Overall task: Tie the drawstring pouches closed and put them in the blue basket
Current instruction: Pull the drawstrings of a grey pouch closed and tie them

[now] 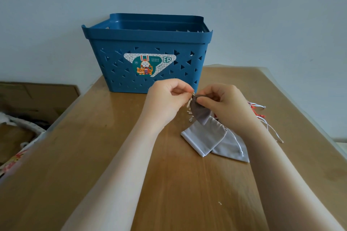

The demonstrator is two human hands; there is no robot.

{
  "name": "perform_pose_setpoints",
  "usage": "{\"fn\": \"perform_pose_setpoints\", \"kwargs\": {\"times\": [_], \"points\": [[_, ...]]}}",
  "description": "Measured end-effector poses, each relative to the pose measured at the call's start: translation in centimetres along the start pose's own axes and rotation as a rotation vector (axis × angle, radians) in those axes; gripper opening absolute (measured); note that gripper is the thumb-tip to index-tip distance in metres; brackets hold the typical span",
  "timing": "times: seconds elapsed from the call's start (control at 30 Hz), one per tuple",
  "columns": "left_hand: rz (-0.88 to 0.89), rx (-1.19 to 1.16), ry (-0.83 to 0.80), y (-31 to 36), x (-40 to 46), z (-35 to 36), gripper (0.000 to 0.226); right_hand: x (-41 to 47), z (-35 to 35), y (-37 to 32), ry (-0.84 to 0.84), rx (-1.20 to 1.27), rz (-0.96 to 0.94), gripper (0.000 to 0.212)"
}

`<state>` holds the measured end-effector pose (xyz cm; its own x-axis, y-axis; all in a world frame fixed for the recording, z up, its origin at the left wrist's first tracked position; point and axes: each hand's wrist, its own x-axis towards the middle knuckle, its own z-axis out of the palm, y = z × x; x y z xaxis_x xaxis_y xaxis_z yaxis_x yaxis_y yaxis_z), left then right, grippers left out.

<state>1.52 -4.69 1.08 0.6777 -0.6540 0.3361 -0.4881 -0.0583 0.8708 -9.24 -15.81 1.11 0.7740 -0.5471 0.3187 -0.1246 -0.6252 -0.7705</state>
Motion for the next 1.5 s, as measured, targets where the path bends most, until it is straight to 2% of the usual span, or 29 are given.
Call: {"fn": "perform_pose_setpoints", "kwargs": {"times": [0.13,0.27,0.33,0.4,0.5,0.63,0.73,0.83,0.9,0.97,1.03,1.1,1.2,1.27,1.33,1.5], "points": [[0.083,0.163,0.075,-0.5,0.2,0.2,0.014,-0.2,0.2,-0.5,-0.042,0.027,-0.023,0.007],[0.28,0.311,0.188,-1.0,0.1,1.0,0.007,-0.2,0.1,-0.8,-0.059,-0.011,-0.038,0.009],[0.326,0.294,0.208,-1.0,0.0,1.2,0.002,-0.3,-0.2,-0.8,-0.065,0.07,-0.005,0.01],[0.329,0.249,0.161,-0.8,0.0,1.2,0.005,-0.3,-0.4,-0.8,-0.052,0.109,0.03,0.015],[0.37,0.198,0.116,-0.4,-0.1,1.2,0.007,-0.3,-0.1,-0.9,0.058,0.211,0.038,0.012],[0.436,0.162,0.147,-0.3,-0.1,1.1,0.006,-0.6,-0.1,-1.2,-0.035,0.414,0.063,0.015],[0.427,0.155,0.135,-0.4,0.0,1.0,0.007,-0.7,0.0,-1.2,-0.018,0.468,0.078,0.011],[0.408,0.142,0.091,-0.6,0.1,0.5,0.008,-0.4,0.0,-0.7,-0.001,0.355,0.053,0.007],[0.444,0.168,0.042,-0.7,0.3,0.1,0.013,-0.3,-0.1,-0.4,0.076,0.078,-0.075,0.007],[0.5,0.235,-0.003,-0.8,0.4,-0.1,0.018,-0.2,-0.4,0.0,0.189,-0.283,-0.296,0.008],[0.525,0.29,-0.015,-0.9,0.5,-0.1,0.019,-0.2,-0.6,0.2,0.196,-0.444,-0.369,0.017],[0.54,0.319,-0.009,-1.0,0.5,-0.2,0.019,-0.3,-0.5,0.1,0.179,-0.373,-0.313,0.025],[0.551,0.363,-0.011,-1.1,0.5,-0.3,0.024,-0.2,0.0,-0.5,0.134,-0.02,-0.107,0.032],[0.533,0.37,-0.018,-1.2,0.5,-0.7,0.035,-0.1,-0.1,-0.4,0.152,0.12,-0.008,0.034],[0.491,0.364,-0.037,-1.4,0.7,-1.2,0.04,-0.1,-0.9,0.1,0.175,0.169,0.05,0.034],[0.399,0.386,-0.069,-2.2,0.9,-1.6,0.033,0.0,-1.8,1.0,0.195,0.147,0.149,0.036]]}}
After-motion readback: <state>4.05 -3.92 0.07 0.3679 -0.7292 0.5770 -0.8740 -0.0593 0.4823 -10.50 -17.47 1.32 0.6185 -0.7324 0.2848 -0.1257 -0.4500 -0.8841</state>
